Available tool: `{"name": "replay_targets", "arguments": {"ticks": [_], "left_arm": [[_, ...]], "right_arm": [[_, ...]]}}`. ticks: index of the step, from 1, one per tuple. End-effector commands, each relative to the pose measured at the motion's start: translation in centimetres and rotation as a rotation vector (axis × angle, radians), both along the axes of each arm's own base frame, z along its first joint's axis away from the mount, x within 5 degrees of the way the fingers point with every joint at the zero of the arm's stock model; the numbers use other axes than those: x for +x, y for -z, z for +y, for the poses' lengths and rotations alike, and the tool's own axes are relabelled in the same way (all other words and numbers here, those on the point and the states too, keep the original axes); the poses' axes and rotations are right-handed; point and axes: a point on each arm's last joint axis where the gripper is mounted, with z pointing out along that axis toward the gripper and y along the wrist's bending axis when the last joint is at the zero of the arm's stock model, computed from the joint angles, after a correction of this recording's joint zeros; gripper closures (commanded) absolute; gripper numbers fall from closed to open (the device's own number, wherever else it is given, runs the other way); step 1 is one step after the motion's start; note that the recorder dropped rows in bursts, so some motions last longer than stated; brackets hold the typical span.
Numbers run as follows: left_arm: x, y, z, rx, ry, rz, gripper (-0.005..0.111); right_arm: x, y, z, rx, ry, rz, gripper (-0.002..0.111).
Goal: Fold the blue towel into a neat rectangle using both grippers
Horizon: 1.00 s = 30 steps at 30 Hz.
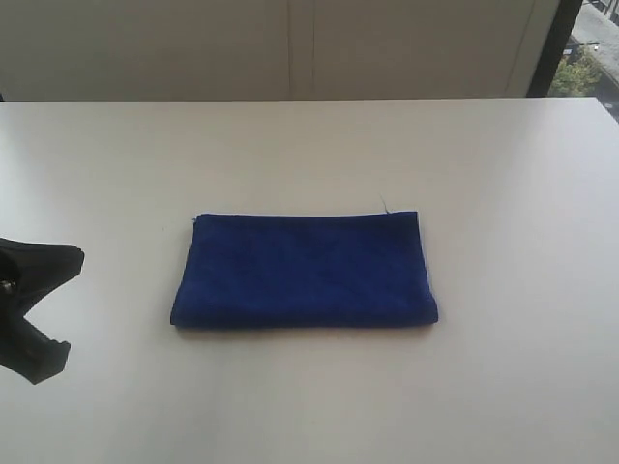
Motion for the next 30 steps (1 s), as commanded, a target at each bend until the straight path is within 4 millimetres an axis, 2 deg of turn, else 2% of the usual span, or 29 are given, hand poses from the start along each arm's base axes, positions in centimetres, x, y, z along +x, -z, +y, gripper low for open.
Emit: {"name": "replay_targets", "arguments": {"ticks": [1,6,15,24,27,30], "left_arm": [[-0.2,0.2,0.0,0.005,0.007,0.007,0.107],[-0.2,0.2,0.0,0.005,0.007,0.007,0.107],[-0.2,0.2,0.0,0.005,0.007,0.007,0.107],[-0.2,0.2,0.0,0.005,0.007,0.007,0.107],[-0.2,0.2,0.0,0.005,0.007,0.007,0.107],[-0.2,0.2,0.0,0.005,0.007,0.007,0.107]], "right_arm": [[-0.1,0.0,-0.1,-0.010,0.010,-0.014,0.108],[-2.2,-1.1,-0.7,0.020,0.022,-0.139,0.108],[-5.1,-2.1,-2.1,0.035,0.196,-0.315,0.108],[-5.4,-2.1,-2.1,0.035,0.196,-0.329,0.108],[-5.4,-2.1,-2.1,-0.067,0.211,-0.345,0.108],[-5.2,-1.7,-2.1,-0.090,0.209,-0.299,0.108]]}}
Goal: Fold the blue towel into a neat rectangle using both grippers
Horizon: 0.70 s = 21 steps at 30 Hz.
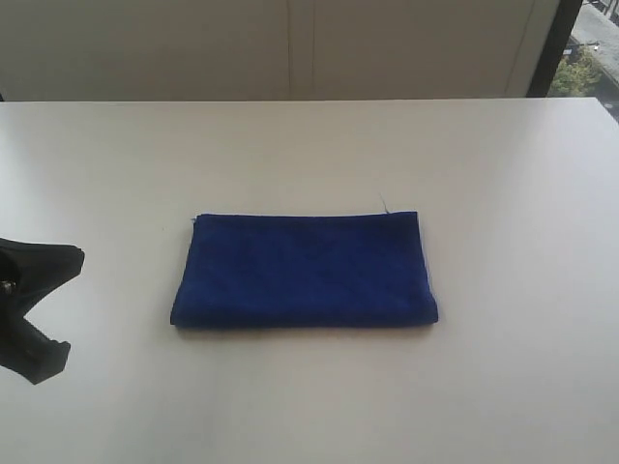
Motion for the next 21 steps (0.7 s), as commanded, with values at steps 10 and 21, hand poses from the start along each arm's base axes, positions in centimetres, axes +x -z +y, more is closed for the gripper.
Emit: {"name": "replay_targets", "arguments": {"ticks": [10,21], "left_arm": [[-0.2,0.2,0.0,0.005,0.007,0.006,0.107],[-0.2,0.2,0.0,0.005,0.007,0.006,0.107]], "right_arm": [[0.8,3.2,0.0,-0.045,0.013,0.183,0.108],[1.4,8.3,0.1,-0.034,0.008,0.310,0.108]]}}
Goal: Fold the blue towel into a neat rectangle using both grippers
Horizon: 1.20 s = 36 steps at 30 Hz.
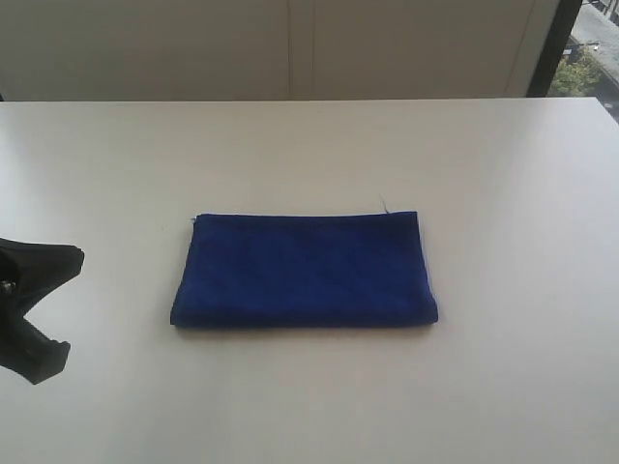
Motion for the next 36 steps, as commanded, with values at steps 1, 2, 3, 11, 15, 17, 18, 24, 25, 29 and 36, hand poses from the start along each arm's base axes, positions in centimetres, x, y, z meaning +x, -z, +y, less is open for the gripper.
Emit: {"name": "replay_targets", "arguments": {"ticks": [1,2,3,11,15,17,18,24,25,29,36], "left_arm": [[-0.2,0.2,0.0,0.005,0.007,0.006,0.107],[-0.2,0.2,0.0,0.005,0.007,0.006,0.107],[-0.2,0.2,0.0,0.005,0.007,0.006,0.107],[-0.2,0.2,0.0,0.005,0.007,0.006,0.107],[-0.2,0.2,0.0,0.005,0.007,0.006,0.107],[-0.2,0.2,0.0,0.005,0.007,0.006,0.107],[-0.2,0.2,0.0,0.005,0.007,0.006,0.107],[-0.2,0.2,0.0,0.005,0.007,0.006,0.107],[-0.2,0.2,0.0,0.005,0.007,0.006,0.107],[-0.2,0.2,0.0,0.005,0.007,0.006,0.107],[-0.1,0.1,0.4,0.012,-0.013,-0.009,0.107]], "right_arm": [[0.4,2.5,0.0,-0.009,0.007,0.086,0.108],[0.5,3.0,0.0,-0.010,0.007,0.107,0.108],[0.5,3.6,0.0,-0.012,0.006,0.134,0.108],[0.4,6.1,0.0,-0.027,0.006,0.323,0.108],[0.4,6.1,0.0,-0.027,0.006,0.323,0.108],[0.4,6.1,0.0,-0.027,0.006,0.323,0.108],[0.4,6.1,0.0,-0.027,0.006,0.323,0.108],[0.4,6.1,0.0,-0.027,0.006,0.323,0.108],[0.4,6.1,0.0,-0.027,0.006,0.323,0.108],[0.4,6.1,0.0,-0.027,0.006,0.323,0.108],[0.4,6.1,0.0,-0.027,0.006,0.323,0.108]]}}
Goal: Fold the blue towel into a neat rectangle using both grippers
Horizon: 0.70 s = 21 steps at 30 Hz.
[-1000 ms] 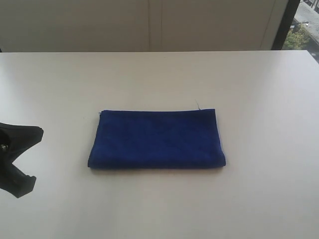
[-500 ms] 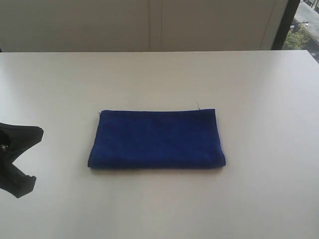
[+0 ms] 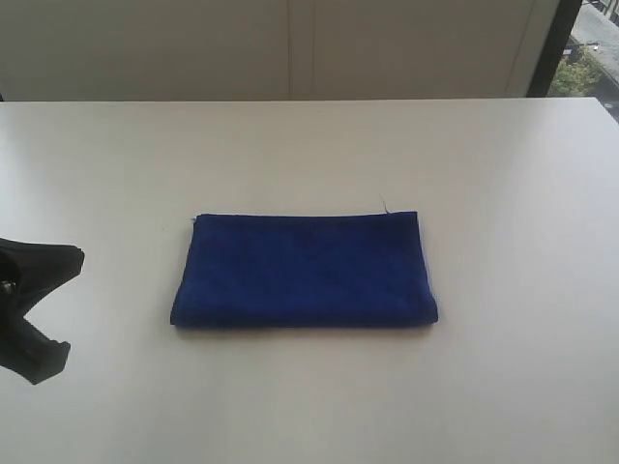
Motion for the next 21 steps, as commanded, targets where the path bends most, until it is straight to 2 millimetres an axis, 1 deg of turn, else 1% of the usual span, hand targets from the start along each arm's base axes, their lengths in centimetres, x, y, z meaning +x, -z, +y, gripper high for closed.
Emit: {"name": "replay_targets", "arguments": {"ticks": [1,5,8,9,13,14,15,17,21], "left_arm": [[-0.1,0.0,0.8,0.019,-0.035,-0.013,0.107],[-1.0,0.0,3.8,-0.058,-0.274,0.087,0.107],[-2.6,0.9,5.7,-0.063,-0.406,0.137,0.107],[-3.2,1.3,6.1,-0.068,-0.439,0.129,0.107],[-5.4,3.4,7.1,-0.095,-0.511,0.058,0.107],[-5.9,4.3,7.2,-0.099,-0.523,0.048,0.107],[-6.3,4.9,7.3,-0.107,-0.527,0.027,0.107],[-7.0,6.3,7.4,-0.116,-0.532,0.001,0.107],[-7.5,8.4,7.4,-0.125,-0.529,-0.029,0.107]], "right_arm": [[0.0,0.2,0.0,-0.007,0.005,0.000,0.108],[0.0,0.2,0.0,-0.007,0.005,0.000,0.108],[0.0,0.2,0.0,-0.007,0.005,0.000,0.108],[0.0,0.2,0.0,-0.007,0.005,0.000,0.108],[0.0,0.2,0.0,-0.007,0.005,0.000,0.108],[0.0,0.2,0.0,-0.007,0.005,0.000,0.108],[0.0,0.2,0.0,-0.007,0.005,0.000,0.108],[0.0,0.2,0.0,-0.007,0.005,0.000,0.108],[0.0,0.2,0.0,-0.007,0.005,0.000,0.108]]}}
